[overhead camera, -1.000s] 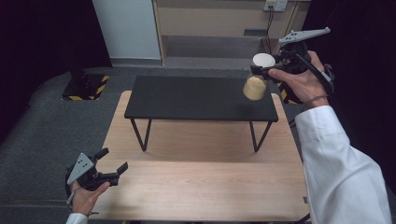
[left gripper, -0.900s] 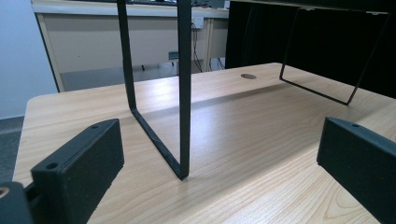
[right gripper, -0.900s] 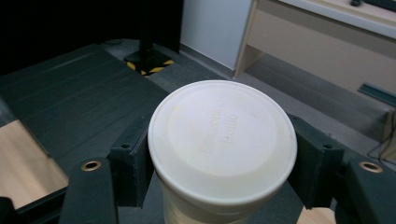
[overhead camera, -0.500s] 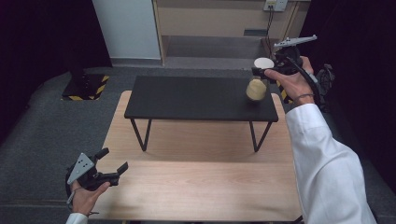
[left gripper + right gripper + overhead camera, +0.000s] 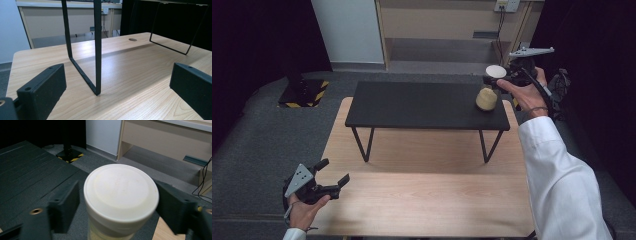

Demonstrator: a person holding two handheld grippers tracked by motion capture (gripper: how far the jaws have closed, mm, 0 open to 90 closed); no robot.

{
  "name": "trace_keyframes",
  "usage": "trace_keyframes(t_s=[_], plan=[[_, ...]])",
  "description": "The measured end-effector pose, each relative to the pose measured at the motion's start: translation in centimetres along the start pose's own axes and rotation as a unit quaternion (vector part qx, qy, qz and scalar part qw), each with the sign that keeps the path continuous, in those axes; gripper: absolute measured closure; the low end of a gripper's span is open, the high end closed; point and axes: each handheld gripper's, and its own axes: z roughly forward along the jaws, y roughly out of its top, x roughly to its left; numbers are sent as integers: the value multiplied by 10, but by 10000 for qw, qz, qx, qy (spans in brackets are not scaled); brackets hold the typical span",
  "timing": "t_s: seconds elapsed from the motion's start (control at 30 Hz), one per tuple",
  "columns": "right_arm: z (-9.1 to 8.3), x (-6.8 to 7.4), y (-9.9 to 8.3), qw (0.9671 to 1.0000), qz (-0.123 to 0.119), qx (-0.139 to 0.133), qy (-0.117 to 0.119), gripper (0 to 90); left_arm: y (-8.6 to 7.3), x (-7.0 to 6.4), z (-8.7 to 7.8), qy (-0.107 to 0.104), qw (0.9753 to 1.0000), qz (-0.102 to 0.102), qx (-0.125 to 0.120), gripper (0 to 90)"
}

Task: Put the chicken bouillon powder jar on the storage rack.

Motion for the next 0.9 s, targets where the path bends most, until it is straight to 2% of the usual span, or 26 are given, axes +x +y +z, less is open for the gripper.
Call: trace_keyframes(t_s=[0.13,0.2,0.23,0.27,0.33,0.47,0.6,0.67,0.7,0.87,0.9], plan=[[-11,-2,-9,9997,99,-208,8,112,0,0,0,-10,10000,21,10,0],[-25,-7,-14,9990,145,-399,118,90,1,0,1,-12,10000,21,19,0],[-25,-7,-14,9990,145,-399,118,90,1,0,1,-12,10000,21,19,0],[-36,-7,-17,9987,63,-481,163,89,0,0,1,-15,10000,19,16,0],[-42,-8,-19,9984,33,-511,220,89,1,0,1,-22,10000,19,22,0],[-66,-10,-27,9968,-116,-680,403,89,1,-1,1,-41,10000,30,27,0],[-90,-6,-38,9952,-298,-799,490,89,1,-1,1,-32,10000,23,24,0],[-105,-1,-51,9935,-390,-893,594,89,1,-1,2,-31,10000,19,49,0],[-105,-1,-51,9935,-390,-893,594,89,1,-1,2,-31,10000,19,49,0],[-121,7,-79,9904,-485,-1056,754,91,1,-2,2,-36,10000,35,64,0],[-125,10,-90,9888,-493,-1141,831,92,1,-2,2,-33,10000,32,67,0]])
